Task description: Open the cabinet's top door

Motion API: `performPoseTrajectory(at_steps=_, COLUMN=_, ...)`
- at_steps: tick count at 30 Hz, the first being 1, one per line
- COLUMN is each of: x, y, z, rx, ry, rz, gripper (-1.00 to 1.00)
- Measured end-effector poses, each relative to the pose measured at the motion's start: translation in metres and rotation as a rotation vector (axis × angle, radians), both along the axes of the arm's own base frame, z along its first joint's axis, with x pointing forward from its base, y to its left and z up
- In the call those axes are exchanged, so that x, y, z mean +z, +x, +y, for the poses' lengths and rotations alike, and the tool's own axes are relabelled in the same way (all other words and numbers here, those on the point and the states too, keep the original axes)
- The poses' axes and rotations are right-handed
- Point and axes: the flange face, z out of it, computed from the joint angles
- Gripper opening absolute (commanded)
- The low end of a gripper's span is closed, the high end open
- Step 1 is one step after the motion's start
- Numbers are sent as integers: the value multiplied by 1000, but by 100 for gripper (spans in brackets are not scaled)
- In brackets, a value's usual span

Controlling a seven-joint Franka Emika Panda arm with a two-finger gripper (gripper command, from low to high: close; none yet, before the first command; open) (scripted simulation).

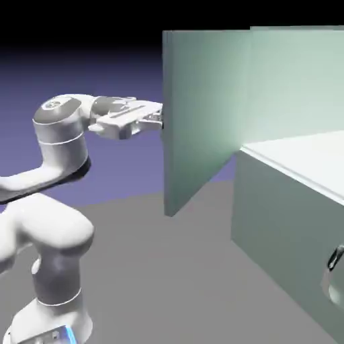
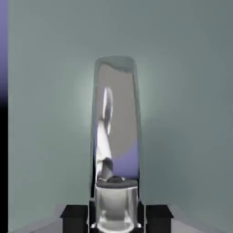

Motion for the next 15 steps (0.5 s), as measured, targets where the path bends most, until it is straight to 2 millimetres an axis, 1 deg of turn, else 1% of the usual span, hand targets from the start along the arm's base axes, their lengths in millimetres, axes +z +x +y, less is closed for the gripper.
performPoseTrajectory(at_steps=8, x=0, y=-20, z=57, rx=-122, ry=0, rz=0, gripper=-100)
performPoseTrajectory(at_steps=11, x=0, y=-26, z=83, rx=-176, ry=0, rz=0, gripper=-100)
performPoseTrajectory(at_steps=15, x=0, y=-34, z=123, rx=-257, ry=0, rz=0, gripper=-100)
